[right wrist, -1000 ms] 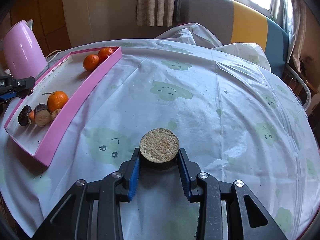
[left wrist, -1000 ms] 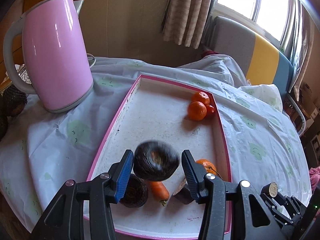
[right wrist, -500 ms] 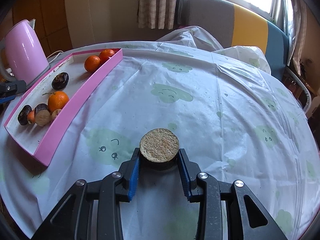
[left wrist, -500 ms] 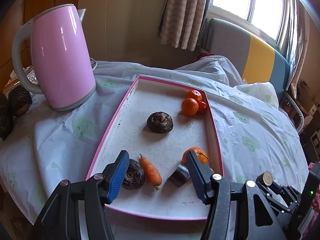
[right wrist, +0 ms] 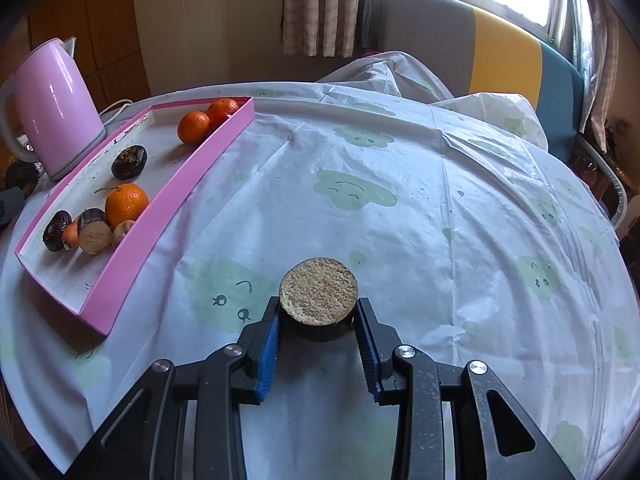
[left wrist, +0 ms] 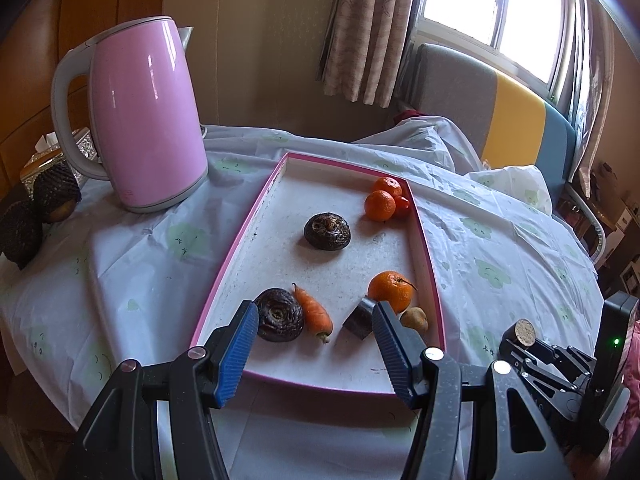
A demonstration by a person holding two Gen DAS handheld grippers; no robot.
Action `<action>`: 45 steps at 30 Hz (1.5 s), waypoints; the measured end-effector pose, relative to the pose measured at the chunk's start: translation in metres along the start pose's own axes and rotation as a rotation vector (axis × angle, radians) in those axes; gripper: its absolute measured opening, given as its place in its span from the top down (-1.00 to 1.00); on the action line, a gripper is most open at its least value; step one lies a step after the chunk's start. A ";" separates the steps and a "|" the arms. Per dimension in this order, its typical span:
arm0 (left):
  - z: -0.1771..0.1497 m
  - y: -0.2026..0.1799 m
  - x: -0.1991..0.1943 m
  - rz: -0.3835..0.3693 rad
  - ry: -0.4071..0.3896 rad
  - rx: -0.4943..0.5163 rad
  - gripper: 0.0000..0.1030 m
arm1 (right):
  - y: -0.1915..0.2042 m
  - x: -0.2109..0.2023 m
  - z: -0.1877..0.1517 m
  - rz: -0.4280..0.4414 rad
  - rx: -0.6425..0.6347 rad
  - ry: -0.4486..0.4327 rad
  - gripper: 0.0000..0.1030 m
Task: Organize fruits
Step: 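Carry the wooden slice into the tray and open the right tool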
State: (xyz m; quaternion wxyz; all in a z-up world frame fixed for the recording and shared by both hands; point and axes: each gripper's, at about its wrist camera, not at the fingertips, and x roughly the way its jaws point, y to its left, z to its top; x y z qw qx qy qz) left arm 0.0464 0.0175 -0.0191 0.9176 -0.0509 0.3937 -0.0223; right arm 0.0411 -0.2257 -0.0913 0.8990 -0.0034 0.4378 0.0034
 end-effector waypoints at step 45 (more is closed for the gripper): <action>-0.011 0.016 -0.029 0.033 -0.052 -0.028 -0.20 | 0.108 -0.037 0.048 0.177 -0.104 -0.129 -0.38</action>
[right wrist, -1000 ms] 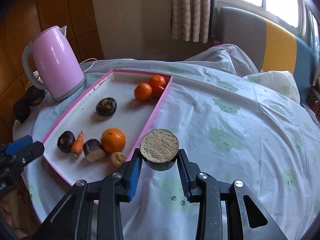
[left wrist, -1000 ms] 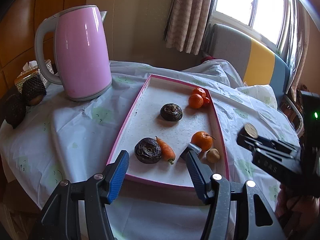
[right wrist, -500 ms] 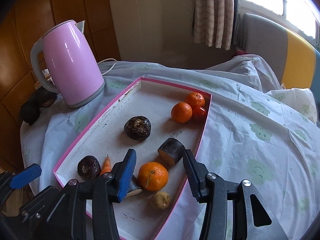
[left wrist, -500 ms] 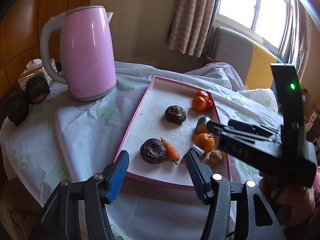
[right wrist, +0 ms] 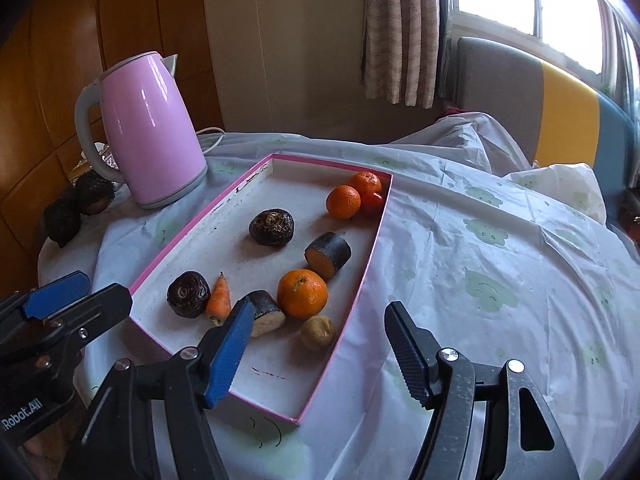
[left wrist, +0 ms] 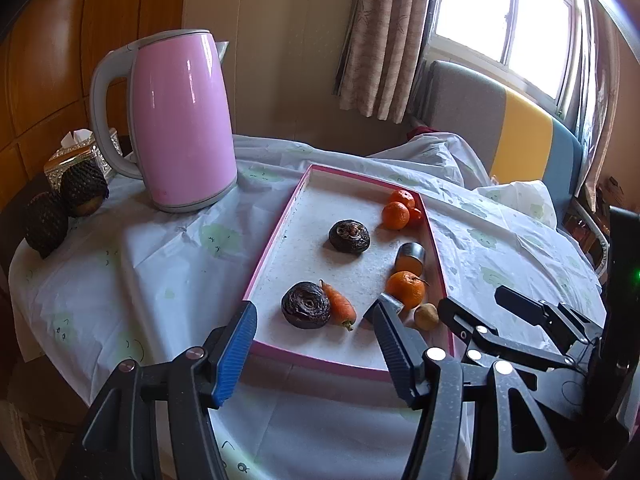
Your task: Organize fruits
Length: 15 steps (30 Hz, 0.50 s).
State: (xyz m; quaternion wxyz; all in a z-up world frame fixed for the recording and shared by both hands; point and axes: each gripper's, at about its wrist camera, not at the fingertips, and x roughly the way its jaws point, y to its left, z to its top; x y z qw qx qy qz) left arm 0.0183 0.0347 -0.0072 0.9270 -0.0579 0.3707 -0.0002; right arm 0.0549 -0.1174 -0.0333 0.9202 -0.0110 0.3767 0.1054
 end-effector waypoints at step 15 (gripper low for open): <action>-0.001 -0.009 -0.015 0.003 -0.033 0.025 -0.24 | -0.002 -0.018 -0.013 -0.026 0.009 -0.022 -0.46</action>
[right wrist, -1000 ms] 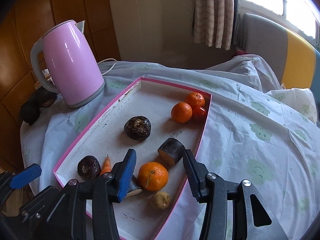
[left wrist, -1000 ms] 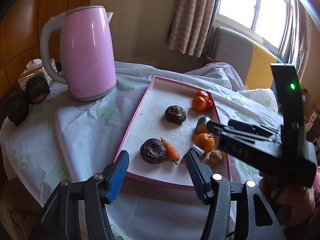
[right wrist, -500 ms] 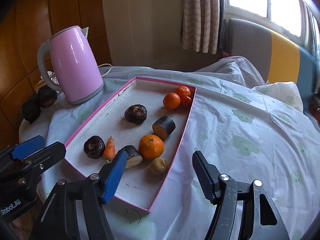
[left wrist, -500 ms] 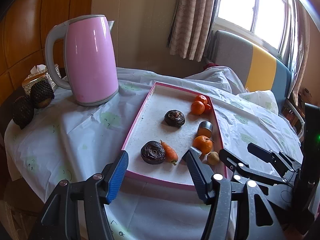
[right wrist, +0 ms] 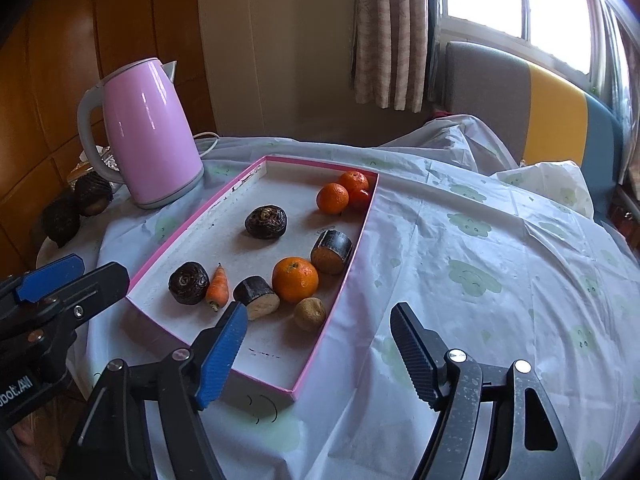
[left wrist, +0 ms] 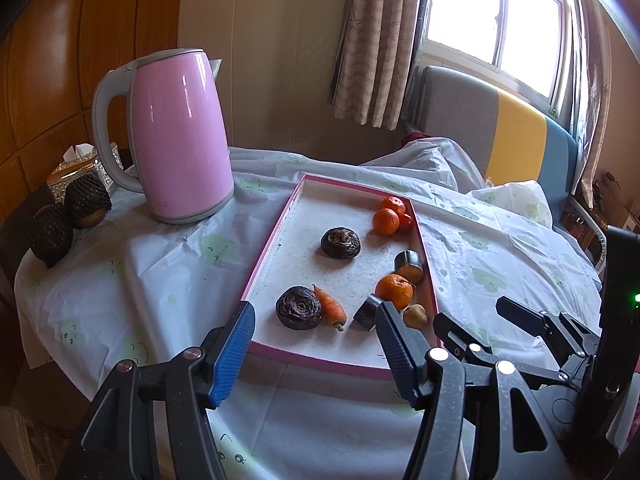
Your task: Organize fruits
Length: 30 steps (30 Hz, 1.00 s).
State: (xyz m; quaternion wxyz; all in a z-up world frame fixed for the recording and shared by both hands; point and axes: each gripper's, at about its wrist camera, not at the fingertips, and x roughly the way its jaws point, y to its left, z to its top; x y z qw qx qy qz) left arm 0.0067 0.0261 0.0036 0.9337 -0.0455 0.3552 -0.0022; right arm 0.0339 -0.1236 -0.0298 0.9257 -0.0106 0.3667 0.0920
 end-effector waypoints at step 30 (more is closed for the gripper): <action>0.004 0.002 -0.024 0.101 -0.100 -0.027 -0.28 | 0.005 -0.007 -0.003 0.001 0.003 -0.016 -0.50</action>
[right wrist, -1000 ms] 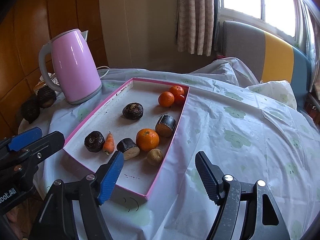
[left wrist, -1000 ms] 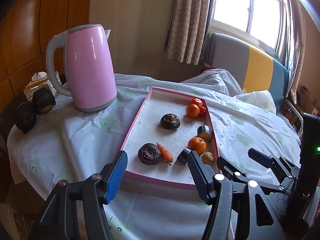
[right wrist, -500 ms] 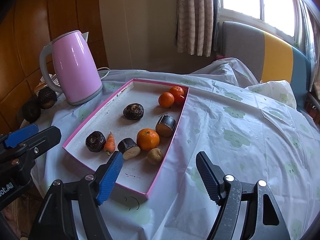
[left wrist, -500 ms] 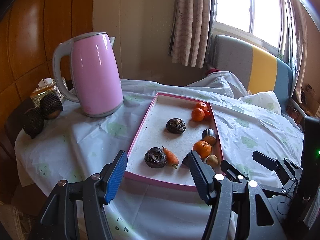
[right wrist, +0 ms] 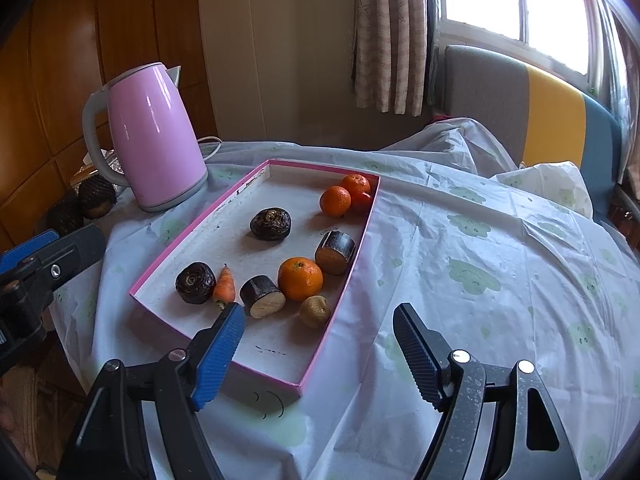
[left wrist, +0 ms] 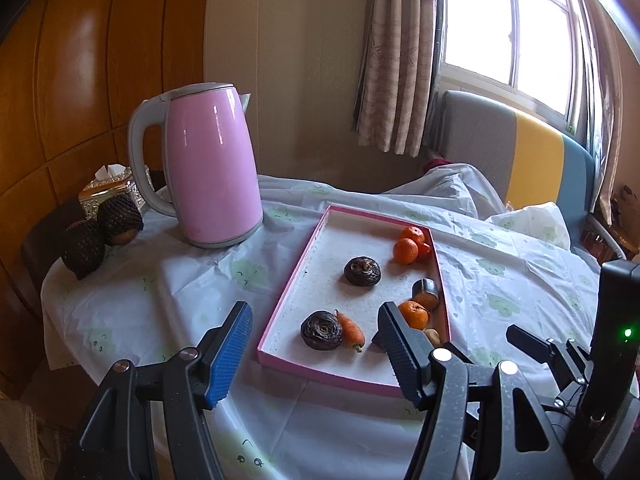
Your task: Organize fruits
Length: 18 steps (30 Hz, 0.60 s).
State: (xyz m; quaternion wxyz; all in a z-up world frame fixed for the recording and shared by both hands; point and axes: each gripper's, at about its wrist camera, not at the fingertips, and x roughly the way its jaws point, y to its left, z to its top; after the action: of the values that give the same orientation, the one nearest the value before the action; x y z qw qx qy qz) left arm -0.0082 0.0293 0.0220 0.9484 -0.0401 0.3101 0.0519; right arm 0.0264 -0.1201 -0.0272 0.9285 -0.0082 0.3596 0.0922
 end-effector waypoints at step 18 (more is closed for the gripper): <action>-0.003 -0.004 0.002 0.034 0.011 0.033 -0.28 | 0.000 -0.001 -0.004 -0.002 -0.005 0.000 -0.54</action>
State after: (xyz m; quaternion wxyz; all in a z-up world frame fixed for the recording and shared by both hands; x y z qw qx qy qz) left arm -0.0079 0.0247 0.0190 0.9462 -0.0194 0.3167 0.0628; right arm 0.0234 -0.1209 -0.0294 0.9286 -0.0108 0.3594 0.0921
